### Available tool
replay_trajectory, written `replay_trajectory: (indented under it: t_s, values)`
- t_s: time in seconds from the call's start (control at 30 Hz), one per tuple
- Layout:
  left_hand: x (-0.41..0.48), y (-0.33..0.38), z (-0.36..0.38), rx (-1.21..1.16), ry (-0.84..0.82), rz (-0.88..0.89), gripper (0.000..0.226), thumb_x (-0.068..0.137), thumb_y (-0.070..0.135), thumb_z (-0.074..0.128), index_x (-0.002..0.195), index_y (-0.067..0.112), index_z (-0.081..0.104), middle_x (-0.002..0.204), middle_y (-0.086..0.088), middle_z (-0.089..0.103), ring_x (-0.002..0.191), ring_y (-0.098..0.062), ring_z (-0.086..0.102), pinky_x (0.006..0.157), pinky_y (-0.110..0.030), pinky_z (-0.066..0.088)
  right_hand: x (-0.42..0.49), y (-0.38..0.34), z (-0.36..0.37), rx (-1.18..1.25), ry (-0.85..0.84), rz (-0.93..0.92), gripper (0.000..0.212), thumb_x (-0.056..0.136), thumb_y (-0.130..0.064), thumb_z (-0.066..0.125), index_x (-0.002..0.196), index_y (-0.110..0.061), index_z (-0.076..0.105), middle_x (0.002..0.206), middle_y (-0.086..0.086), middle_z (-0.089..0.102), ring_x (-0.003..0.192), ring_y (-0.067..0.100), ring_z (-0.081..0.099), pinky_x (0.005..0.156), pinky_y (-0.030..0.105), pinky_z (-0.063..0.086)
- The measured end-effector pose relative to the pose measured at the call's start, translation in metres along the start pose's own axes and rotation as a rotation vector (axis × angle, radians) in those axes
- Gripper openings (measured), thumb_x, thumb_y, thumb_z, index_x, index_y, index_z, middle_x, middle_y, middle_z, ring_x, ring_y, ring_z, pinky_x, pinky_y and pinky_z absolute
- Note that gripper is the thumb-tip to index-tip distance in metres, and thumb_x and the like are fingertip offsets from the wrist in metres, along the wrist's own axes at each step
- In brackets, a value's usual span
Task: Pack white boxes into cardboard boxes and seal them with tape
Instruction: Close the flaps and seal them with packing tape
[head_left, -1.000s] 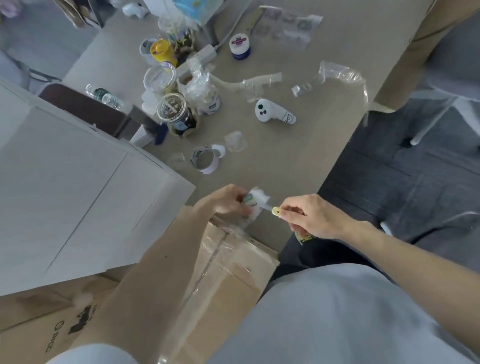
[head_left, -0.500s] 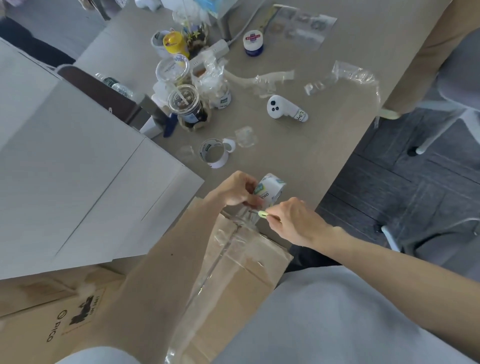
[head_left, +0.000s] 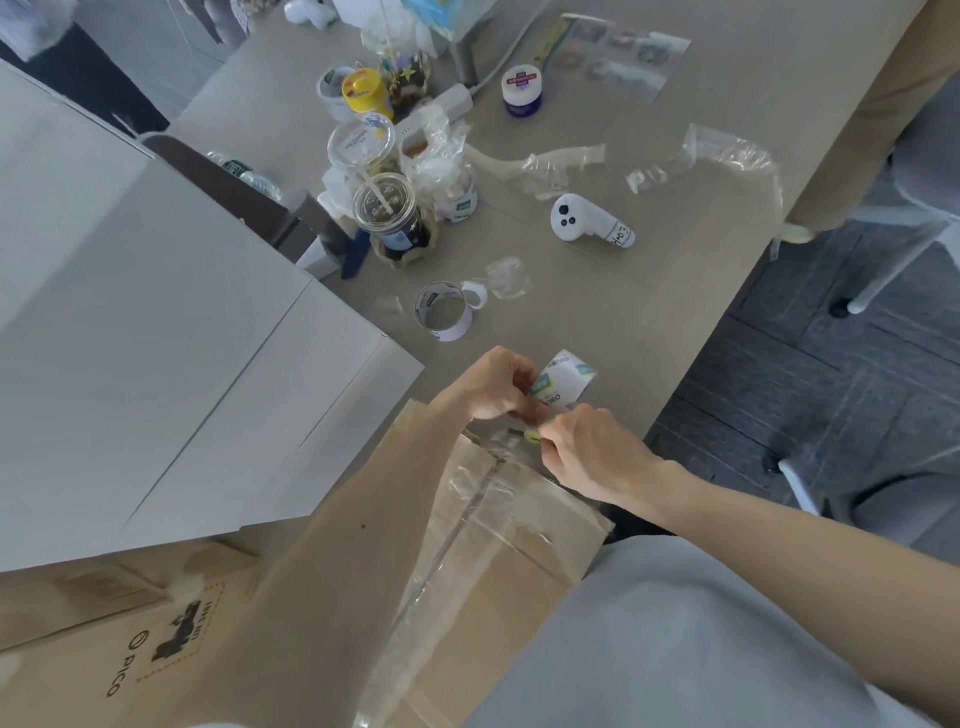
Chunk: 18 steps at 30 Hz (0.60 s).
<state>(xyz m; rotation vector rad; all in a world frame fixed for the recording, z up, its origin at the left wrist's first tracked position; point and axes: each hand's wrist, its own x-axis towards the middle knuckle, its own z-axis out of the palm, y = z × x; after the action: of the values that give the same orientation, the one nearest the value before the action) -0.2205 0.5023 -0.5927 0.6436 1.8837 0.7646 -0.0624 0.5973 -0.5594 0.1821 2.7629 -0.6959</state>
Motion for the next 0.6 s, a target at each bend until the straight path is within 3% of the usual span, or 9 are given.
replay_trajectory:
  t_s: [0.07, 0.17, 0.23, 0.3, 0.4, 0.5, 0.6]
  values:
    - [0.002, -0.001, -0.001, -0.036, 0.021, -0.006, 0.019, 0.069, -0.007, 0.084, 0.081, -0.006, 0.069, 0.075, -0.015, 0.072, 0.061, -0.019, 0.067, 0.062, -0.033, 0.058, -0.013, 0.011, 0.001, -0.021, -0.048, 0.0, 0.024, 0.096, -0.025, 0.049, 0.082, -0.01, 0.06, 0.072, 0.01, 0.052, 0.065, 0.033, 0.053, 0.057, 0.033, 0.037]
    - [0.005, 0.0, -0.003, -0.146, 0.114, -0.026, 0.019, 0.072, -0.011, 0.08, 0.081, -0.003, 0.066, 0.069, -0.014, 0.069, 0.053, -0.016, 0.067, 0.052, -0.024, 0.053, -0.036, 0.034, 0.008, -0.042, -0.062, 0.048, 0.022, 0.094, -0.027, 0.054, 0.08, -0.011, 0.06, 0.071, 0.009, 0.056, 0.063, 0.034, 0.054, 0.055, 0.033, 0.037]
    - [0.006, 0.002, -0.003, -0.164, 0.175, -0.021, 0.018, 0.074, -0.008, 0.08, 0.083, 0.0, 0.067, 0.075, -0.019, 0.07, 0.054, -0.016, 0.066, 0.057, -0.024, 0.055, -0.038, 0.054, 0.016, 0.001, -0.012, 0.09, 0.02, 0.095, -0.028, 0.051, 0.086, -0.014, 0.063, 0.079, 0.007, 0.062, 0.071, 0.034, 0.061, 0.056, 0.035, 0.043]
    - [0.007, 0.001, -0.004, -0.159, 0.236, -0.007, 0.018, 0.075, -0.003, 0.081, 0.087, 0.002, 0.069, 0.083, -0.021, 0.072, 0.062, -0.02, 0.066, 0.066, -0.027, 0.055, -0.021, 0.074, 0.023, 0.066, 0.034, 0.145, 0.025, 0.1, -0.03, 0.044, 0.106, -0.017, 0.065, 0.089, 0.007, 0.065, 0.08, 0.032, 0.064, 0.065, 0.038, 0.05]
    - [0.007, 0.0, -0.004, -0.202, 0.316, -0.005, 0.017, 0.08, -0.001, 0.079, 0.092, 0.003, 0.067, 0.088, -0.015, 0.071, 0.071, -0.023, 0.063, 0.069, -0.027, 0.052, 0.017, 0.094, 0.035, 0.156, 0.033, 0.177, 0.03, 0.102, -0.029, 0.043, 0.121, -0.015, 0.061, 0.1, 0.011, 0.066, 0.092, 0.031, 0.061, 0.077, 0.037, 0.047]
    - [0.009, -0.004, -0.005, -0.202, 0.357, 0.002, 0.014, 0.083, 0.002, 0.077, 0.093, 0.007, 0.067, 0.086, -0.012, 0.072, 0.074, -0.022, 0.065, 0.075, -0.036, 0.054, 0.046, 0.106, 0.051, 0.185, -0.009, 0.157, 0.027, 0.098, -0.023, 0.05, 0.12, -0.012, 0.061, 0.109, 0.01, 0.061, 0.106, 0.032, 0.054, 0.084, 0.038, 0.044]
    - [0.009, -0.002, -0.005, -0.233, 0.354, 0.017, 0.016, 0.085, 0.0, 0.074, 0.09, 0.013, 0.067, 0.083, -0.009, 0.07, 0.071, -0.02, 0.065, 0.075, -0.036, 0.055, 0.059, 0.114, 0.063, 0.153, -0.042, 0.144, 0.026, 0.094, -0.023, 0.055, 0.114, -0.01, 0.065, 0.112, 0.009, 0.059, 0.111, 0.032, 0.053, 0.087, 0.041, 0.047]
